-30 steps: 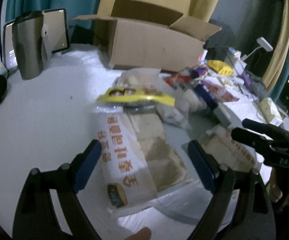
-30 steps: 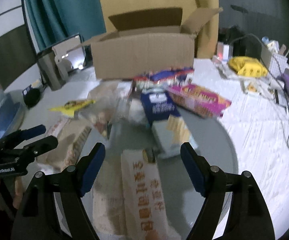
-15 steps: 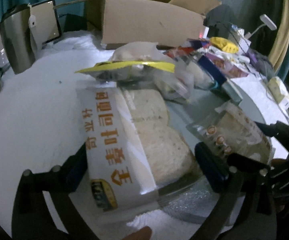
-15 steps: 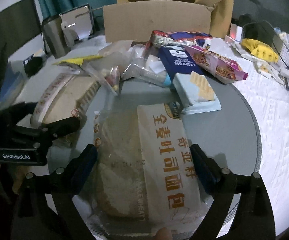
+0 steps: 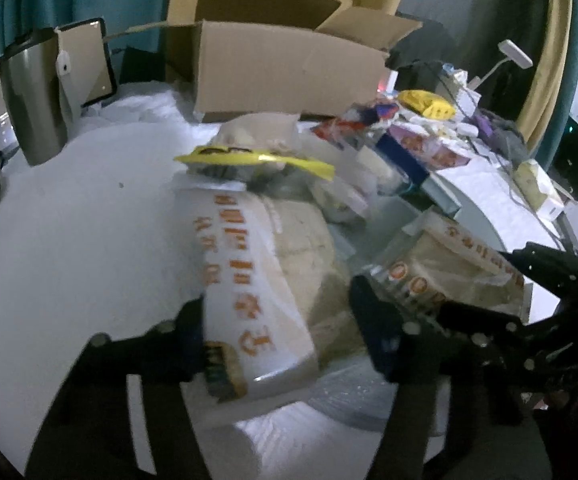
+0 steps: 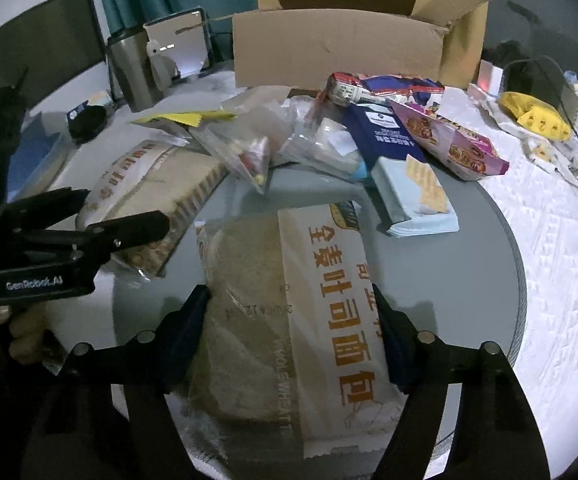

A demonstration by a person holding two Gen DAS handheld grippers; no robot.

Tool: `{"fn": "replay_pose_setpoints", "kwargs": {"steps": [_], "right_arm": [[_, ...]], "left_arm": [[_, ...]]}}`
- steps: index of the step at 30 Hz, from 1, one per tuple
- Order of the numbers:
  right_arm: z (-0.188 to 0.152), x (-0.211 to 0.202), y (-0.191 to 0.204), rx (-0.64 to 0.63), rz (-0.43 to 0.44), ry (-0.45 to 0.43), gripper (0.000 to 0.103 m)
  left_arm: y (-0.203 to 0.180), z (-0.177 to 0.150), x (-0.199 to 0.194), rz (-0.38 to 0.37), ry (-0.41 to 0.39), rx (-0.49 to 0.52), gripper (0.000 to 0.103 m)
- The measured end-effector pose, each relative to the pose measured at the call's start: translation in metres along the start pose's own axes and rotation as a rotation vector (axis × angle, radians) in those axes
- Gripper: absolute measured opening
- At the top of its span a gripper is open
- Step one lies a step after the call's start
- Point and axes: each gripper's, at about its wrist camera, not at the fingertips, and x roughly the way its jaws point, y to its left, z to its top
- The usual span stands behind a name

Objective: Organize snacks
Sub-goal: 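Lift the bread bag with the right gripper and lower it into the box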

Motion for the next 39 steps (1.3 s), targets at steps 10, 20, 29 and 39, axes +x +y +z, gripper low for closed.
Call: {"fn": "replay_pose_setpoints", "kwargs": {"steps": [10,20,29,39], "right_arm": [[0.012,-0.03,-0.014,0.025,-0.003,-0.081,0.078],[0.01,-0.035,-0.03,0.06,-0.002,-0.094,0.078],[0.026,-0.04,-0.031,0.046,-0.004,-0.12,0.078],[0.065,-0.048,-0.021,0.002,0.002,-0.184,0.078]], "left_arm": [[-0.007,0.004,0.013,0.057,0.042,0.032,0.092],[-0.019,-0.002,0.034,0.074,0.105,0.097,0.089],[-0.013,-0.004,-0.008,0.005,0.035,0.086,0.078],[-0.002,0.034,-0.058,-0.024,-0.136,0.052,0.078]]}}
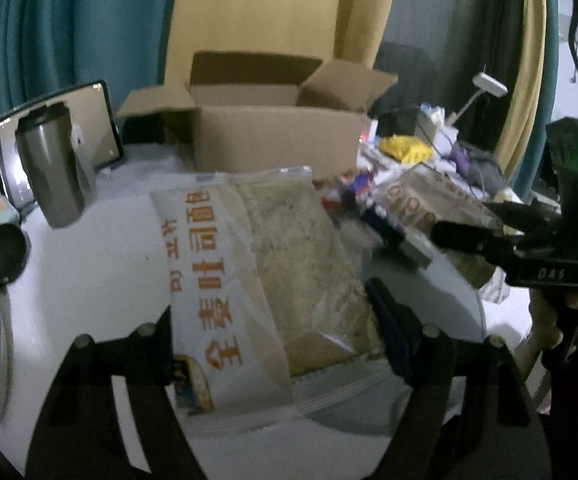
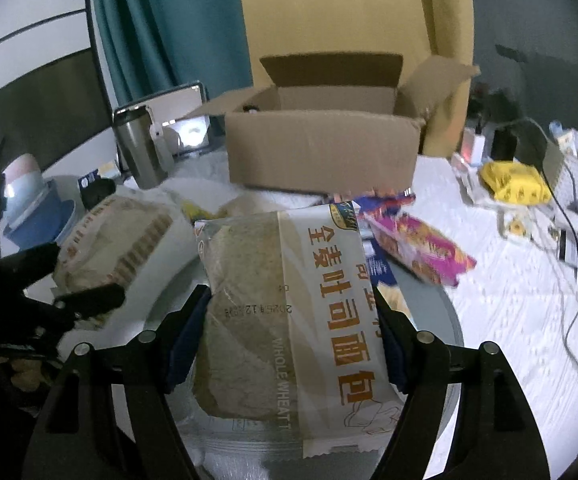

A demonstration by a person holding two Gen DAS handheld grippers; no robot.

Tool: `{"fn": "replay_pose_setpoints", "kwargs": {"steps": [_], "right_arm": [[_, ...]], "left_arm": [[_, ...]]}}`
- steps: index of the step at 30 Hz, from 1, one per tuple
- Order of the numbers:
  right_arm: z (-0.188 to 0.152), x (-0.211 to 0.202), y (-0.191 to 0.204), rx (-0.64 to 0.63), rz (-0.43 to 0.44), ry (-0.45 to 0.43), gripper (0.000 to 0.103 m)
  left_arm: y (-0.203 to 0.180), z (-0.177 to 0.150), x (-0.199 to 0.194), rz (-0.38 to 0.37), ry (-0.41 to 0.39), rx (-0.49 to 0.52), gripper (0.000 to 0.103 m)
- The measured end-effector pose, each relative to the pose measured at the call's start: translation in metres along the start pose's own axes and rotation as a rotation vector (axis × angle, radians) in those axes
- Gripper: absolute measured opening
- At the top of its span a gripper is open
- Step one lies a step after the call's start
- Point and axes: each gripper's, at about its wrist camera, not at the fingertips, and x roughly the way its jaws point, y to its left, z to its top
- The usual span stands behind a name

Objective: Organize snacks
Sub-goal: 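Lift the bread bag with the right gripper and lower it into the box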

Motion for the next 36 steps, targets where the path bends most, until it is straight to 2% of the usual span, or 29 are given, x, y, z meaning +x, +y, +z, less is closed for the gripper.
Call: {"fn": "replay_pose_setpoints", "kwargs": {"steps": [19,27,36], "right_arm": [[0.073,0.022,-0.015,0.004,-0.027,-0.06,0.078],[0.103,0.04,-0.028,0.011,-0.035,-0.077,0.078],[0.143,0.07,-0.044,0.026,-0.052,-0.097,0.078]], "left_arm": [[0.03,0.079,0.03,-0.023,-0.085,0.006,0.078],[0.036,0.114,0.058,-0.023,-0.09,0.045,0.079],[0.052,0.156,0.1,-0.023,-0.086,0.022,0.08]]}}
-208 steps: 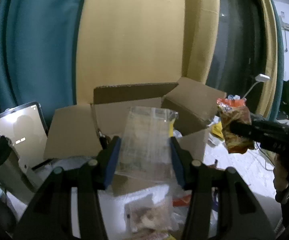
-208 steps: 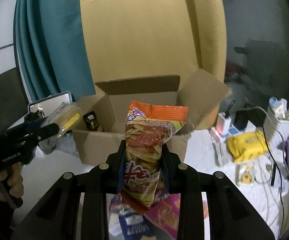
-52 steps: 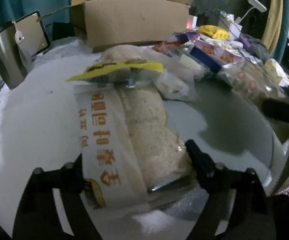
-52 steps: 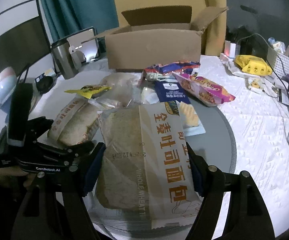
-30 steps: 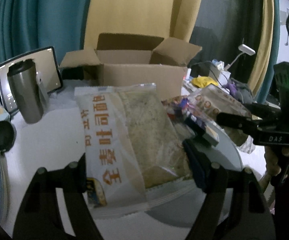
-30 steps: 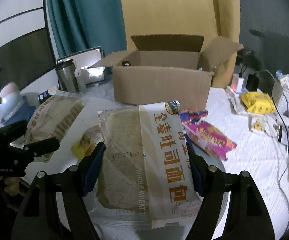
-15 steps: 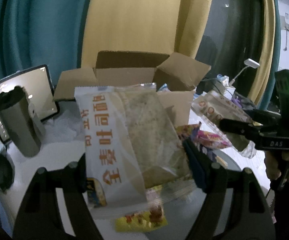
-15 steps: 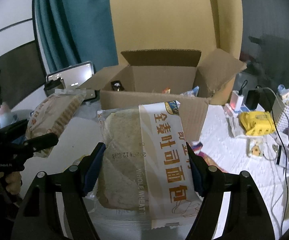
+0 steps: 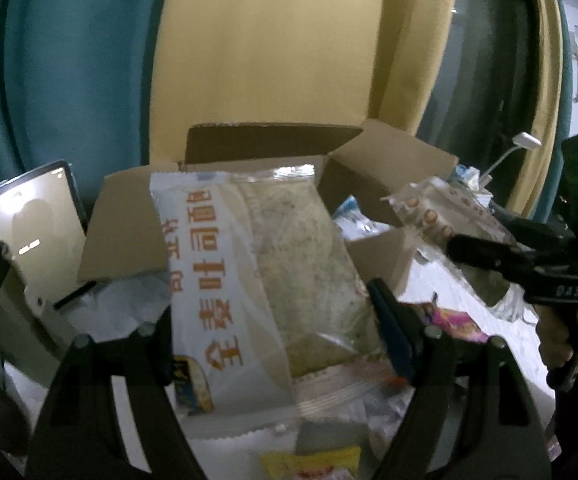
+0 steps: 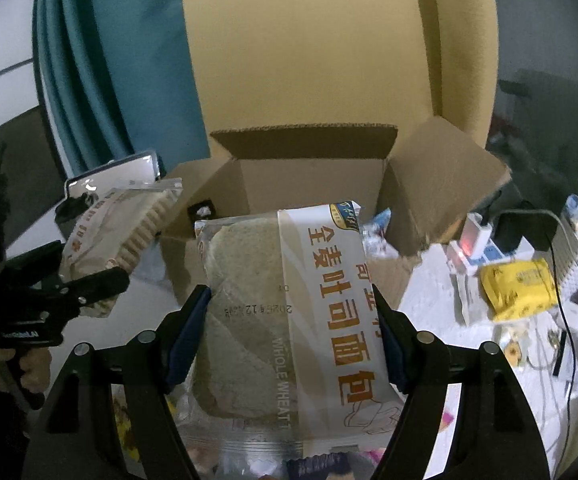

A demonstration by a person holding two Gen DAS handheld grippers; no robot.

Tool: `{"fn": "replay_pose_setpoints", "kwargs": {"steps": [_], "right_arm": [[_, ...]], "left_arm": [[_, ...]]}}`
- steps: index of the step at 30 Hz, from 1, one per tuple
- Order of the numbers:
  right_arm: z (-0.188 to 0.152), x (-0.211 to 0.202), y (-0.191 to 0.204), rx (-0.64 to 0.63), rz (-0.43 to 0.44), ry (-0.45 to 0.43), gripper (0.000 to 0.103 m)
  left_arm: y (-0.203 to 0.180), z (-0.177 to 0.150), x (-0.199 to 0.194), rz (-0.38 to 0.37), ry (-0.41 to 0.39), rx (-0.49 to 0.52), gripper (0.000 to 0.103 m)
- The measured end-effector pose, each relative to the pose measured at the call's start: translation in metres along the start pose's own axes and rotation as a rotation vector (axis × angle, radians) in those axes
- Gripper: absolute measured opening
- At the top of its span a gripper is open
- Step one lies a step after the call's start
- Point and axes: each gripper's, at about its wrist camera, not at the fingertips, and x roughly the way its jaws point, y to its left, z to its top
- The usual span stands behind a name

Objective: Organize snacks
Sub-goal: 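Lift the bread bag with the right gripper and lower it into the box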

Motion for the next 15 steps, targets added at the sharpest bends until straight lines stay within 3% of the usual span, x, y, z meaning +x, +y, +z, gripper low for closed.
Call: {"fn": "replay_pose_setpoints", "kwargs": {"steps": [15], "right_arm": [[0.062,0.081,-0.027,0.063,-0.011,-0.001,0.078]], "left_arm": [[0.032,0.048,0.08,-0.006,0.063,-0.029,0.081]]}}
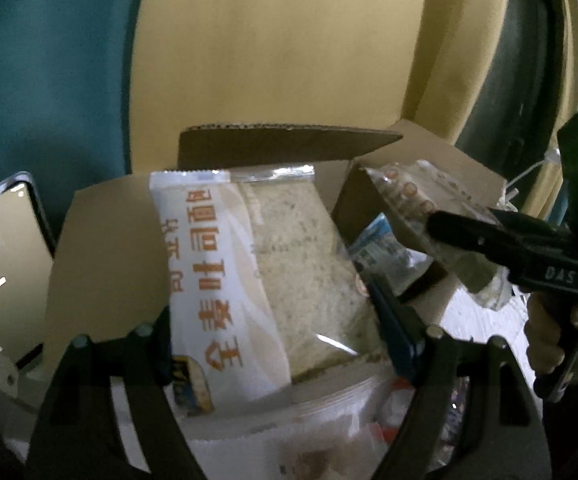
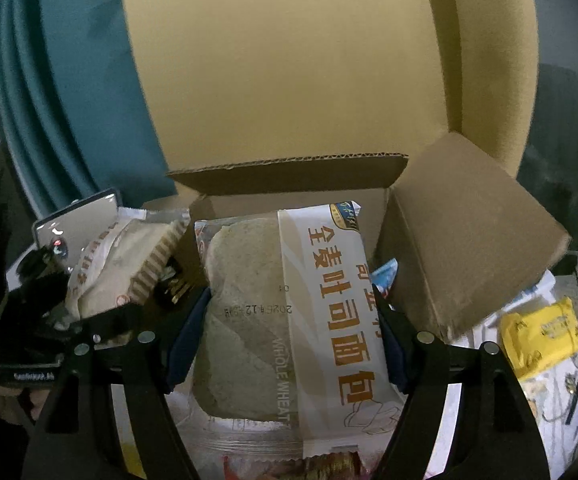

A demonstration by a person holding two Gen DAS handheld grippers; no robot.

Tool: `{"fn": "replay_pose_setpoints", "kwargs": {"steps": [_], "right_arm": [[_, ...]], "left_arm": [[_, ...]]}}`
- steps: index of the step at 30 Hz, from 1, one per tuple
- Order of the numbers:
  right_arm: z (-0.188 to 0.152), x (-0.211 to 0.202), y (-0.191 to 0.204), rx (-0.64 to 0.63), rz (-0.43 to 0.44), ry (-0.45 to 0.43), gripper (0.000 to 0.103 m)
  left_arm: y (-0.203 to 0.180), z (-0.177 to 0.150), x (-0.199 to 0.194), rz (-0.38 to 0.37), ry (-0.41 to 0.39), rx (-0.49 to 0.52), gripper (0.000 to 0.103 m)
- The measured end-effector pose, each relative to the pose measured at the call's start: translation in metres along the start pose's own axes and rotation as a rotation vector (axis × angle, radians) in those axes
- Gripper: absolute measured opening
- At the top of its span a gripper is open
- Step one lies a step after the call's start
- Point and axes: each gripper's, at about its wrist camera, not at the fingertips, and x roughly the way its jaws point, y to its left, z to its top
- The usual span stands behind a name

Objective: Organize snacks
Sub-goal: 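Lift the bread bag with the right gripper and lower it into the box, then open the right gripper and withdraw both tools from the box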

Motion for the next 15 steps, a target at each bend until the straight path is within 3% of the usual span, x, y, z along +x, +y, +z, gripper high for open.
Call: {"fn": "replay_pose_setpoints", "kwargs": {"steps": [7,15], "right_arm": [[0.019,0.048,-0.009,0.03,-0.011,0.032,0.078],[0.037,0.084,-0.012,0.079,-0.041,0.059,0.084]], "left_arm": [[0.015,0.016,0.038,0.011,0.034,-0.026,0.082],[0.031,0.023,0.034,0.021,-0.003,-0.062,0.084]]}}
